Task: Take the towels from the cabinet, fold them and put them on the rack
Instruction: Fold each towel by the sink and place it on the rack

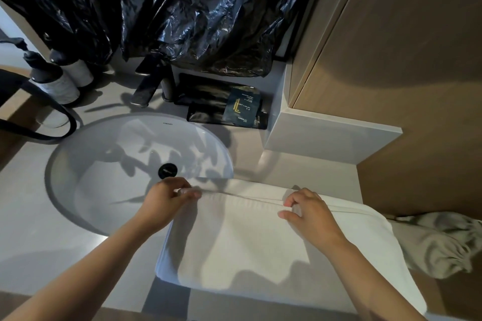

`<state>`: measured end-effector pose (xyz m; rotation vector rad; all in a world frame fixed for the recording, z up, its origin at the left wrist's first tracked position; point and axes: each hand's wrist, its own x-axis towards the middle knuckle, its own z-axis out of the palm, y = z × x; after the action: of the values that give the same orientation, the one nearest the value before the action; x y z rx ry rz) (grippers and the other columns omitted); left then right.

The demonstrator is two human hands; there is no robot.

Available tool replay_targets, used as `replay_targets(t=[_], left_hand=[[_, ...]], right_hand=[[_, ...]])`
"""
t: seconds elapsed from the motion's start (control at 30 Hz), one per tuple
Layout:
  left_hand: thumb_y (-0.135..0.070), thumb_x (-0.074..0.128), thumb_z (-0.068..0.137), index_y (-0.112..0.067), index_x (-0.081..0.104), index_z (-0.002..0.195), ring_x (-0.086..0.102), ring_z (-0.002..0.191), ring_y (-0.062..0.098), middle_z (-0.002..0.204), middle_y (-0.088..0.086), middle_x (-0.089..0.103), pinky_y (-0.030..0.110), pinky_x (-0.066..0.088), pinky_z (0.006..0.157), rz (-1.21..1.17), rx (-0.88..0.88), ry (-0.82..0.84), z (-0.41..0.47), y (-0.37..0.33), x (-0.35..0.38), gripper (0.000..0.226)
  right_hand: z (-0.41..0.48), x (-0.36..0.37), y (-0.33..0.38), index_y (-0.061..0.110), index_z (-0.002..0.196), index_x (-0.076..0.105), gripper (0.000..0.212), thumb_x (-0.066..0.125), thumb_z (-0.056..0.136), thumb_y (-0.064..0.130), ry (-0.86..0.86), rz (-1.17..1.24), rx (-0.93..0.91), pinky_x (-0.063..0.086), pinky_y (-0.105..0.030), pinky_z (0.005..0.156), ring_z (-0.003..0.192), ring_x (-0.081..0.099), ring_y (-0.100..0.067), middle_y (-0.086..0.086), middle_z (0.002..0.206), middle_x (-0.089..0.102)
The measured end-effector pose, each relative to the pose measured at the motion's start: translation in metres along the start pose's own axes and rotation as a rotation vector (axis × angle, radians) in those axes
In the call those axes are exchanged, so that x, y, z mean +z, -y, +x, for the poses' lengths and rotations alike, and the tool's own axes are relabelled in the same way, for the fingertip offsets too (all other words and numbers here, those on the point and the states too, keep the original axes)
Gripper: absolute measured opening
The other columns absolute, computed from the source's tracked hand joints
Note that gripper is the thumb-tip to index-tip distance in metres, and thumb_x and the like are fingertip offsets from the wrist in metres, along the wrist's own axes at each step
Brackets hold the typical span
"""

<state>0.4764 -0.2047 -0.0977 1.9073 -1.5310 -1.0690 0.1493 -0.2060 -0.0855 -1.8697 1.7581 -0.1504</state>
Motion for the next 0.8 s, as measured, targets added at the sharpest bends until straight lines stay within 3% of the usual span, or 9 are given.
replay_targets(t=[0.13,0.2,0.27,0.33,0.4,0.47,0.57,0.7,0.8], left_hand=[[-0.030,0.070,0.086,-0.002,0.066,0.076,0.057,0.069,0.022,0.073,0.012,0.065,0.027,0.038,0.057,-0.006,-0.163,-0.058,0.004,0.001,0.017,0.030],[-0.030,0.069,0.087,0.000,0.063,0.077,0.058,0.070,0.027,0.073,0.016,0.065,0.030,0.038,0.056,-0.019,-0.167,-0.112,0.002,0.000,0.024,0.032],[-0.031,0.067,0.088,-0.005,0.059,0.074,0.058,0.067,0.022,0.068,0.013,0.062,0.030,0.038,0.055,-0.011,-0.116,-0.168,-0.001,-0.003,0.029,0.029],[-0.032,0.065,0.088,-0.016,0.057,0.075,0.056,0.063,0.008,0.064,0.002,0.061,0.026,0.039,0.055,-0.033,-0.081,-0.206,-0.004,-0.006,0.030,0.023],[-0.036,0.067,0.087,-0.025,0.058,0.083,0.057,0.068,0.001,0.072,-0.007,0.063,0.022,0.042,0.057,-0.092,-0.121,-0.190,-0.004,-0.008,0.026,0.015],[-0.038,0.068,0.086,-0.025,0.065,0.085,0.063,0.075,0.010,0.077,-0.005,0.068,0.027,0.049,0.063,-0.167,-0.212,-0.118,-0.002,-0.007,0.020,0.013],[-0.030,0.061,0.092,-0.017,0.069,0.080,0.065,0.077,0.023,0.077,0.007,0.070,0.032,0.050,0.070,-0.222,-0.221,-0.077,-0.003,-0.012,0.016,0.020],[-0.027,0.054,0.097,-0.014,0.058,0.076,0.056,0.065,0.020,0.064,0.002,0.060,0.031,0.043,0.063,-0.177,-0.097,-0.127,-0.011,-0.030,0.015,0.025],[-0.027,0.055,0.095,-0.016,0.059,0.081,0.056,0.067,0.013,0.069,-0.001,0.061,0.027,0.041,0.061,-0.037,0.013,-0.204,-0.003,-0.038,0.008,0.019]], right_hand=[[0.002,-0.002,-0.003,0.017,0.090,0.059,0.019,0.065,0.093,0.035,-0.004,-0.016,-0.010,0.039,-0.031,0.086,0.101,0.054,-0.020,0.000,0.096,0.064],[0.001,-0.001,-0.004,0.015,0.092,0.058,0.020,0.062,0.094,0.035,-0.048,-0.008,-0.001,0.036,-0.030,0.077,0.094,0.054,-0.022,-0.001,0.089,0.063],[-0.002,0.001,-0.005,0.015,0.094,0.057,0.020,0.061,0.095,0.035,-0.089,0.003,0.001,0.034,-0.030,0.072,0.089,0.055,-0.024,0.001,0.083,0.062],[-0.005,0.002,-0.007,0.017,0.099,0.058,0.019,0.061,0.096,0.035,-0.111,0.047,-0.017,0.037,-0.030,0.073,0.089,0.057,-0.025,0.004,0.085,0.062],[-0.009,-0.003,-0.014,0.018,0.110,0.062,0.024,0.062,0.094,0.037,-0.137,0.059,-0.036,0.043,-0.031,0.084,0.095,0.061,-0.022,0.006,0.098,0.068],[-0.012,-0.010,-0.031,0.019,0.108,0.067,0.026,0.062,0.094,0.039,-0.179,-0.058,-0.067,0.041,-0.034,0.092,0.097,0.064,-0.021,0.004,0.104,0.071],[-0.015,-0.027,-0.056,0.016,0.098,0.070,0.026,0.055,0.098,0.037,-0.150,-0.262,-0.041,0.039,-0.035,0.090,0.092,0.065,-0.025,-0.001,0.097,0.071],[-0.024,-0.041,-0.071,0.009,0.078,0.063,0.023,0.057,0.096,0.023,-0.308,-0.215,-0.088,0.044,-0.032,0.055,0.056,0.059,-0.029,-0.005,0.070,0.064],[-0.029,-0.056,-0.073,0.015,0.072,0.053,0.030,0.049,0.100,0.026,-0.456,-0.211,-0.113,0.042,-0.033,0.043,0.046,0.051,-0.026,0.003,0.060,0.052]])
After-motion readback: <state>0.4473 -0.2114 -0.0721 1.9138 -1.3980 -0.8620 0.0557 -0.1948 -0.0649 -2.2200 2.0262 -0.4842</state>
